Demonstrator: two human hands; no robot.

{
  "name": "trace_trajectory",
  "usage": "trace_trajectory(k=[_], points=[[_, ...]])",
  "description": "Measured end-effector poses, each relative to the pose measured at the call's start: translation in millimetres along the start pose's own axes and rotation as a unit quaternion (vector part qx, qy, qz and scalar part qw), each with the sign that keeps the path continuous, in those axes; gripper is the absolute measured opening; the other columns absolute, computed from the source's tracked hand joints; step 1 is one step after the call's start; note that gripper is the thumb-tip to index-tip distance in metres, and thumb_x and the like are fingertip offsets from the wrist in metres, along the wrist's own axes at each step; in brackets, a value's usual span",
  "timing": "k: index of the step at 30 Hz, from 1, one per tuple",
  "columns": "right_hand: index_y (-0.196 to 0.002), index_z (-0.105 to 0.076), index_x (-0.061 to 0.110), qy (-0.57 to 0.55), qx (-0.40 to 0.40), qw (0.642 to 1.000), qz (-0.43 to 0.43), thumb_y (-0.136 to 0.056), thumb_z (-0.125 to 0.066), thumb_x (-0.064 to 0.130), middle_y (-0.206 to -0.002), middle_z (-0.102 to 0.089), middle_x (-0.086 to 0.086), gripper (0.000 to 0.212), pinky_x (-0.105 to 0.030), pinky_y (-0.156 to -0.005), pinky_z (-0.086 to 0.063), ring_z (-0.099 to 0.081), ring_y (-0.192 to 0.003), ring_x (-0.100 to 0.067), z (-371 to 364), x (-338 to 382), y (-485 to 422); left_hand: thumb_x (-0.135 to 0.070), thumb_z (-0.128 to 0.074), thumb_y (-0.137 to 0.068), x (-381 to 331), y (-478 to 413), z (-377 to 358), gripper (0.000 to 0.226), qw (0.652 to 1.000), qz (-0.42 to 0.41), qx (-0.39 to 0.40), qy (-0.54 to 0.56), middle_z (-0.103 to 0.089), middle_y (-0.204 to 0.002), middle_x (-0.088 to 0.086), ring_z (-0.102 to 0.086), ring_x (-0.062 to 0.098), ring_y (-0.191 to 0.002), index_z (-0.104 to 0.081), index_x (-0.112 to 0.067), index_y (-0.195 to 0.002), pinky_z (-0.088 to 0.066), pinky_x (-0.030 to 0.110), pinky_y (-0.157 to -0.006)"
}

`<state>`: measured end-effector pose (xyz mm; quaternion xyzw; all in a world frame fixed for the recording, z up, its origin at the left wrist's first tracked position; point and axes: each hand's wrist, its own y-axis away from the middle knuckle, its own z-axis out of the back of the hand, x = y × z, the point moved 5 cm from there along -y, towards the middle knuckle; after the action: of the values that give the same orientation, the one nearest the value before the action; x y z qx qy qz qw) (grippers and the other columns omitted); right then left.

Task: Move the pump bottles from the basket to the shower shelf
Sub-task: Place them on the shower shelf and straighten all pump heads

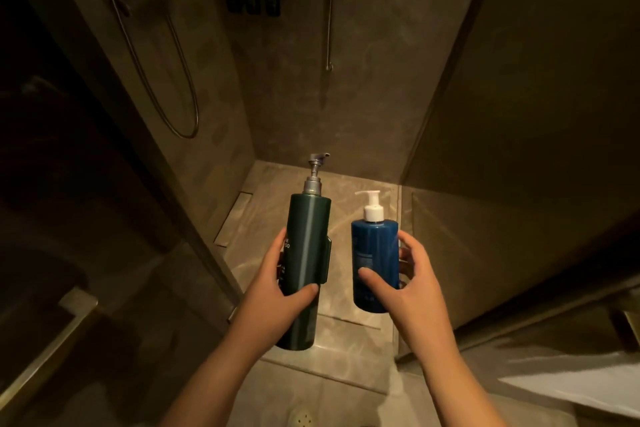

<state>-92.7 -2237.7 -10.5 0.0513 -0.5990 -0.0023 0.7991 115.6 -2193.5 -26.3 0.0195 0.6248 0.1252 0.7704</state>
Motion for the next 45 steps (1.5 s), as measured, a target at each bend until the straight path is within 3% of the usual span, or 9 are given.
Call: trace_trajectory(k=[6, 14, 17, 21, 29, 32, 37, 41, 45], points=[[-0.125, -0.032, 0.054, 0.000, 0.002, 1.000, -0.025, -0.070, -0.078, 0.040, -0.107, -0.042, 0.039, 0.073, -0.012, -0.072, -0.043, -0.048, -0.098, 0.007, -2, -2, -73, -0.022, -0.073, -0.077, -15, -73, -2, 0.092, 1.000, 0.005, 0.008, -0.016, -0.039, -0.107, -0.047, -0.044, -0.029, -0.093, -0.013, -0.071, -0.128, -0.042, 0.010, -0.067], [-0.125, -0.037, 0.049, -0.030, 0.059, 0.998, 0.005, -0.072, -0.078, 0.036, -0.110, -0.047, 0.033, 0.068, -0.006, -0.058, -0.044, -0.051, -0.097, 0.014, -24, 31, -225, -0.021, -0.075, -0.076, -50, -180, 5, 0.095, 0.997, 0.021, -0.067, -0.016, -0.039, -0.123, -0.036, -0.045, -0.017, -0.106, -0.014, -0.064, -0.135, -0.041, 0.018, -0.084], [-0.125, -0.039, 0.045, -0.043, 0.080, 0.995, 0.036, -0.073, -0.077, 0.034, -0.107, -0.048, 0.033, 0.066, 0.002, -0.057, -0.041, -0.047, -0.090, 0.028, -37, 59, -287, -0.022, -0.076, -0.075, -68, -218, 16, 0.095, 0.996, 0.015, -0.088, -0.018, -0.038, -0.124, -0.038, -0.043, -0.023, -0.105, -0.015, -0.061, -0.137, -0.040, 0.009, -0.078], [-0.125, -0.037, 0.047, -0.041, 0.108, 0.991, 0.068, -0.073, -0.077, 0.036, -0.108, -0.046, 0.038, 0.067, 0.004, -0.058, -0.039, -0.045, -0.090, 0.030, -61, 87, -345, -0.021, -0.074, -0.077, -80, -257, 39, 0.093, 0.991, 0.010, -0.131, -0.011, -0.040, -0.121, -0.041, -0.044, -0.024, -0.104, -0.015, -0.056, -0.140, -0.039, -0.003, -0.067], [-0.118, -0.034, 0.058, -0.012, 0.156, 0.983, 0.101, -0.070, -0.078, 0.043, -0.108, -0.046, 0.043, 0.067, 0.001, -0.058, -0.042, -0.043, -0.096, 0.029, -133, 125, -416, -0.019, -0.073, -0.077, -95, -338, 106, 0.093, 0.983, -0.006, -0.182, 0.000, -0.040, -0.129, -0.034, -0.045, -0.019, -0.108, -0.015, -0.054, -0.141, -0.041, 0.007, -0.076], [-0.122, -0.036, 0.055, -0.004, 0.150, 0.982, 0.117, -0.069, -0.078, 0.043, -0.113, -0.047, 0.039, 0.069, -0.004, -0.063, -0.043, -0.045, -0.099, 0.025, -157, 142, -442, -0.018, -0.073, -0.077, -102, -369, 134, 0.092, 0.980, -0.024, -0.196, -0.005, -0.040, -0.127, -0.034, -0.045, -0.022, -0.106, -0.017, -0.057, -0.139, -0.040, 0.000, -0.071], [-0.114, -0.037, 0.062, -0.003, 0.162, 0.977, 0.139, -0.067, -0.078, 0.043, -0.110, -0.047, 0.043, 0.065, 0.004, -0.066, -0.040, -0.045, -0.099, 0.026, -187, 164, -482, -0.019, -0.073, -0.077, -108, -408, 166, 0.094, 0.974, -0.035, -0.226, 0.000, -0.037, -0.126, -0.038, -0.039, -0.028, -0.105, -0.014, -0.056, -0.140, -0.035, -0.006, -0.070], [-0.123, -0.040, 0.053, -0.013, 0.185, 0.971, 0.152, -0.066, -0.078, 0.044, -0.116, -0.050, 0.036, 0.069, 0.003, -0.068, -0.041, -0.048, -0.102, 0.022, -211, 174, -511, -0.020, -0.074, -0.077, -111, -430, 188, 0.094, 0.966, -0.027, -0.255, -0.006, -0.040, -0.133, -0.029, -0.041, -0.024, -0.108, -0.014, -0.056, -0.141, -0.039, 0.002, -0.073], [-0.125, -0.039, 0.052, -0.014, 0.239, 0.955, 0.173, -0.066, -0.079, 0.045, -0.116, -0.050, 0.037, 0.071, -0.001, -0.069, -0.043, -0.047, -0.104, 0.021, -246, 186, -542, -0.019, -0.074, -0.077, -118, -447, 210, 0.095, 0.951, -0.024, -0.308, -0.008, -0.039, -0.137, -0.026, -0.043, -0.019, -0.111, -0.014, -0.058, -0.139, -0.041, 0.018, -0.091]])
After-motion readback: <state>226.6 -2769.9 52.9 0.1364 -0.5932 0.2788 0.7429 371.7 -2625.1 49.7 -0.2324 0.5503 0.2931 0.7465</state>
